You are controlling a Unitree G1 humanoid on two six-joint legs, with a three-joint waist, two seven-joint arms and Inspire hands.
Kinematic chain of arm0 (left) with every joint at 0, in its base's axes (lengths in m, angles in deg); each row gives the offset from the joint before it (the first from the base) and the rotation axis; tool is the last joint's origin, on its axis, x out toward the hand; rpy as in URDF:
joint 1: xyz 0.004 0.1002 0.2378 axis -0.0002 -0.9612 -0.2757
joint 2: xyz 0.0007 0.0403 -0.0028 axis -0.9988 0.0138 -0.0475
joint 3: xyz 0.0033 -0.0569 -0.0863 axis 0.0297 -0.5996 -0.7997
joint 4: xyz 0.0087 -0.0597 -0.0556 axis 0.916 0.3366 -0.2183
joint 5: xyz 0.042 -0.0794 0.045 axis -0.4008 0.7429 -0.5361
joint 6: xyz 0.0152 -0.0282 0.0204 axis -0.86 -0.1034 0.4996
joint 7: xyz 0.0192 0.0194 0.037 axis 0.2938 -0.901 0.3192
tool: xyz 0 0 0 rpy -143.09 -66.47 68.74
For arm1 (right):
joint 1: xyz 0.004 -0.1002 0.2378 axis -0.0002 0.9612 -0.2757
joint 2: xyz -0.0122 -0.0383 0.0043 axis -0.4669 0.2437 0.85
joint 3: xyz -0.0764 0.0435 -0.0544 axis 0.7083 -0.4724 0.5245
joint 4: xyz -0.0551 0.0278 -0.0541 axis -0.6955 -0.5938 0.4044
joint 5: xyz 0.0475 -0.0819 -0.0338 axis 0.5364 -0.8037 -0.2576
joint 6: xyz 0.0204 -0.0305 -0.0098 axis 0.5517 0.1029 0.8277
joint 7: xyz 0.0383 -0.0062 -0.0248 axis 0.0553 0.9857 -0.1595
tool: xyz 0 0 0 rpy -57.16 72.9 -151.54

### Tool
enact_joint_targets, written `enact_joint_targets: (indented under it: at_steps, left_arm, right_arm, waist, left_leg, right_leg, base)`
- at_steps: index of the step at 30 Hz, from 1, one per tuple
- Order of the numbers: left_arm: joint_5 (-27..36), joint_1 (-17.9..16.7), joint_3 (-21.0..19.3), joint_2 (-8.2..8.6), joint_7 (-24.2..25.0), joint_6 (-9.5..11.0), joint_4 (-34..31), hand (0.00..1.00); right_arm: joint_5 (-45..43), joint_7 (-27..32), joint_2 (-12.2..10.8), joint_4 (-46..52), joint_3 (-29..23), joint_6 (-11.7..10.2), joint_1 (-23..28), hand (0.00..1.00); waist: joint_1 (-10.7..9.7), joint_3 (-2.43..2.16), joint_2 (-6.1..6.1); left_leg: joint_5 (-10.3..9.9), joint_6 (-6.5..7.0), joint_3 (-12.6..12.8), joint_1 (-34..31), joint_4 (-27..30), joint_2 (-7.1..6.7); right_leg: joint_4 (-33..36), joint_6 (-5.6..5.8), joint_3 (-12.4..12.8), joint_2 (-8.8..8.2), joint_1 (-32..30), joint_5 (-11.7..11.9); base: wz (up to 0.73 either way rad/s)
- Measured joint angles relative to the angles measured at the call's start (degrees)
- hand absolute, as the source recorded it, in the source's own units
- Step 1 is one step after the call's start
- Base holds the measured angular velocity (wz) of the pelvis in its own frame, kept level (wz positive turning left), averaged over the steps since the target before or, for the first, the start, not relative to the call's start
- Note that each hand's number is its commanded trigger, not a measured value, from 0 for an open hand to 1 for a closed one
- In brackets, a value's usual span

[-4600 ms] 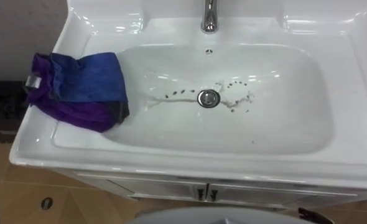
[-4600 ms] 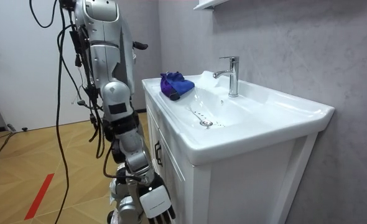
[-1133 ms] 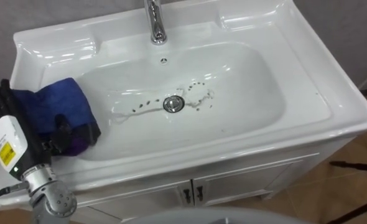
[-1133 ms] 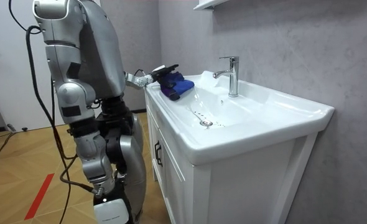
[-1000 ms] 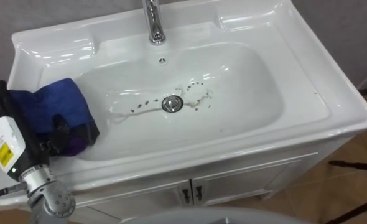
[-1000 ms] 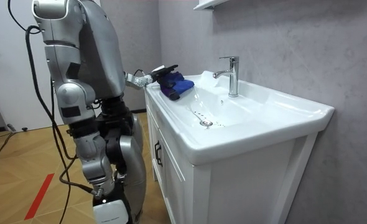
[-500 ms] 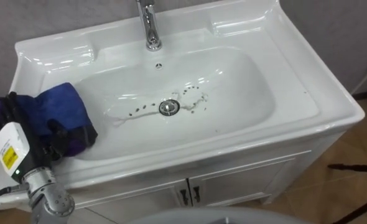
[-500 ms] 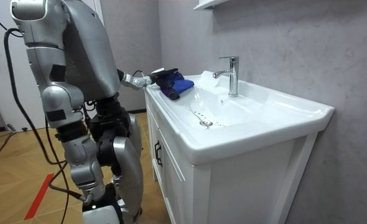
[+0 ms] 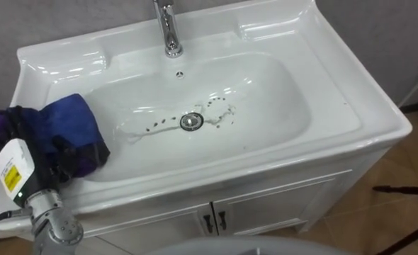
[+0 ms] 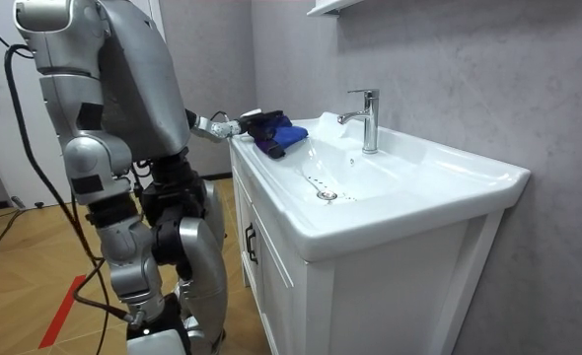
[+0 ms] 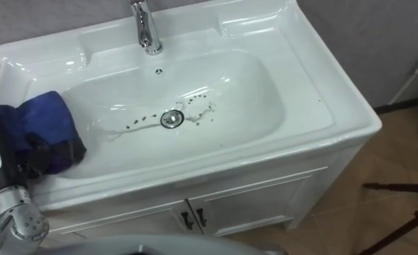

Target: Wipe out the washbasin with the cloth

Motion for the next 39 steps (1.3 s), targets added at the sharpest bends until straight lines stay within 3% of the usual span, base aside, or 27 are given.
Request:
enact_joint_targets:
  at_steps: [1, 4, 8, 12, 16, 25, 33, 39]
  left_arm:
    - [0.00, 0.10, -0.25, 0.00, 0.75, 0.00, 0.00, 0.60]
    - [-0.02, 0.25, -0.57, 0.00, 1.66, -0.04, 0.00, 1.00]
    - [-0.11, 0.62, -1.08, 0.00, 1.66, -0.23, 0.00, 1.00]
    - [-0.13, 2.59, -3.58, -0.08, 2.32, -1.67, 0.03, 1.00]
    - [-0.10, 3.72, -3.71, -1.18, 3.42, -3.09, 0.04, 1.00]
    - [1.01, 4.25, -3.65, -3.03, 6.54, -6.16, 0.03, 1.00]
    - [2.18, 4.25, -3.64, -3.04, 6.86, -6.32, -0.29, 1.00]
    - [2.36, 4.02, -3.58, -2.46, 7.78, -9.26, -4.14, 1.00]
  right_arm:
    - [-0.24, 0.00, 0.00, 0.01, 0.00, 0.14, 0.00, 0.00]
    - [-0.72, 0.00, 0.00, 0.19, 0.00, 0.94, -0.01, 0.00]
    - [-0.82, 0.04, 0.04, 0.43, -0.11, 1.88, 0.00, 0.00]
    - [-0.84, 0.13, 0.04, 1.39, -1.35, 2.27, 0.03, 0.00]
    - [-0.85, 0.36, 0.04, 1.43, -1.37, 2.70, 0.02, 0.00]
    - [-0.81, 1.56, 0.07, 1.98, -1.25, 4.38, -0.73, 0.00]
    - [-0.61, 1.95, 0.08, 1.95, -0.96, 4.42, -1.17, 0.00]
    - [1.25, 2.49, 0.02, 1.24, 0.37, 4.34, -1.16, 0.00]
  waist:
    - [0.05, 0.00, 0.00]
    - [0.21, 0.00, 0.00]
    - [0.26, -0.01, -0.03]
    - [0.26, -0.02, -0.01]
    - [0.29, -0.05, 0.06]
    - [-0.95, -0.60, 1.23]
    - [-1.02, -0.57, 1.32]
    - [-0.98, -0.50, 0.66]
  left_leg:
    - [0.01, -0.03, 0.00, 0.00, 0.00, 0.04]
    - [0.04, -0.10, 0.02, 0.00, 0.01, 0.15]
    - [0.07, -0.30, 0.14, -0.04, 0.03, 0.39]
    - [0.10, -0.38, 0.08, -0.03, 0.02, 0.47]
    - [0.10, -0.38, 0.08, -0.07, 0.02, 0.44]
    - [0.05, -0.42, 0.01, -0.59, -0.01, 0.45]
    - [0.04, -0.44, -0.06, -0.74, 0.00, 0.46]
    - [0.11, -0.46, -0.05, -1.70, 1.06, 0.40]
  right_leg:
    - [-0.04, -0.02, 0.16, 0.10, 0.02, 0.00]
    - [-0.14, -0.08, 0.44, 0.30, 0.04, 0.03]
    - [-0.15, -0.30, 0.43, 0.49, -0.03, 0.08]
    - [-0.26, -0.44, 0.44, 0.60, -0.03, 0.15]
    - [-0.29, -0.44, 0.25, 0.52, -0.04, 0.16]
    - [-0.36, -0.51, -0.41, 0.35, -0.45, -0.01]
    - [-0.37, -0.54, -0.45, 0.34, -0.53, -0.12]
    - [-0.30, -0.51, -1.19, -0.44, -1.03, -0.13]
  base:
    - [0.00]
    - [0.00]
    - [0.00]
    - [0.00]
    - [0.00]
    - [0.00]
    - [0.00]
    - [0.04]
